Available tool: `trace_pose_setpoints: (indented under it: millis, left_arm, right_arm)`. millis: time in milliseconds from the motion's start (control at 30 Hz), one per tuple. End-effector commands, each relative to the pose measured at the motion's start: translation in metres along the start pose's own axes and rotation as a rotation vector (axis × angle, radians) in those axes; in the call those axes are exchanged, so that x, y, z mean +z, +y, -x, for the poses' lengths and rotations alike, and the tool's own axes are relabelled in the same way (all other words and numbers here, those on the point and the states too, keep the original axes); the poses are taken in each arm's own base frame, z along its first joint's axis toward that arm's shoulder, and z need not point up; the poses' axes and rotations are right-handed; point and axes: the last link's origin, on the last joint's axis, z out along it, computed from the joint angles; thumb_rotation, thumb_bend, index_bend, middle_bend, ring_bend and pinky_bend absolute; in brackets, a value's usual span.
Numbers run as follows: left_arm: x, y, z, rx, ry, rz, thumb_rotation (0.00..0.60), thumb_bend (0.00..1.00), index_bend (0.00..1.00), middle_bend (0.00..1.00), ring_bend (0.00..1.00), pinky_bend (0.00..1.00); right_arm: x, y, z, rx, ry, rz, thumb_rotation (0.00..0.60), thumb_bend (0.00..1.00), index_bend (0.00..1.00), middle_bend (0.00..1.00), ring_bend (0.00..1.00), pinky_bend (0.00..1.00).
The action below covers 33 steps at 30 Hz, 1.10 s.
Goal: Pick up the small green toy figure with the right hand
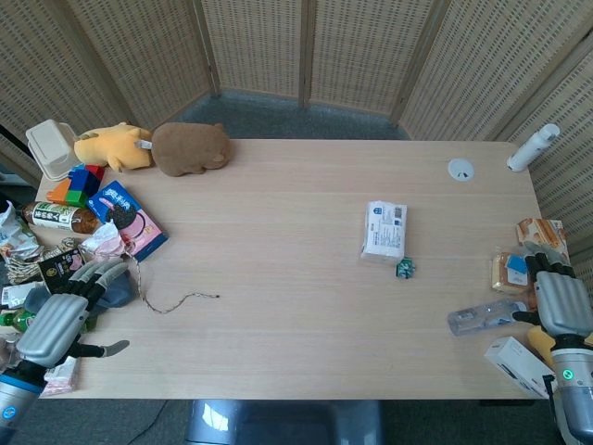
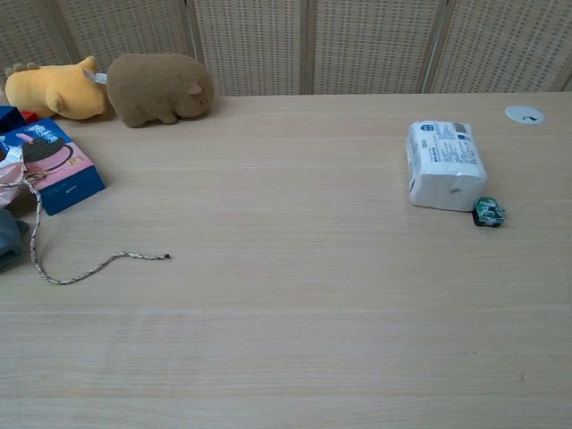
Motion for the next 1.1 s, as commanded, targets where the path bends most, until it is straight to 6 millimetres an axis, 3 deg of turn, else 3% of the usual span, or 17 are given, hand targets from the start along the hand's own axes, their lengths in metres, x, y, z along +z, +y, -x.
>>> trace_pose_setpoints:
  millis: [33,333,533,733,1100]
  left_arm:
    - [0.001,0.0,0.0,0.001,-0.004,0.002,0.6,0.01,0.0,0.0,0.0,0.0]
    - [0.001,-0.003,0.001,-0.005,-0.005,-0.007,0.6,0.01,0.0,0.0,0.0,0.0]
    - [-0.001,-0.007,0.001,-0.011,-0.004,-0.018,0.6,0.01,0.0,0.0,0.0,0.0]
    - [0.0,-0.007,0.004,-0.024,-0.007,-0.015,0.6,0.01,0.0,0.0,0.0,0.0]
    - [0.001,-0.009,0.005,-0.03,-0.008,-0.022,0.6,0.0,0.0,0.0,0.0,0.0]
  right_arm:
    - [0.002,-0.007,0.003,0.0,-0.011,-0.02,0.6,0.21,0.13,0.04,0.0,0.0]
    - [0.02,-0.051,0.027,-0.012,-0.074,-0.09,0.596,0.13,0.08,0.03,0.0,0.0]
    - [0.028,-0.077,0.045,-0.057,-0.119,-0.107,0.497,0.06,0.0,0.0,0.0,0.0]
    - [0.039,-0.094,0.056,-0.096,-0.131,-0.095,0.412,0.03,0.0,0.0,0.0,0.0]
    - [0.059,-0.116,0.072,-0.156,-0.127,-0.076,0.408,0.03,0.0,0.0,0.0,0.0]
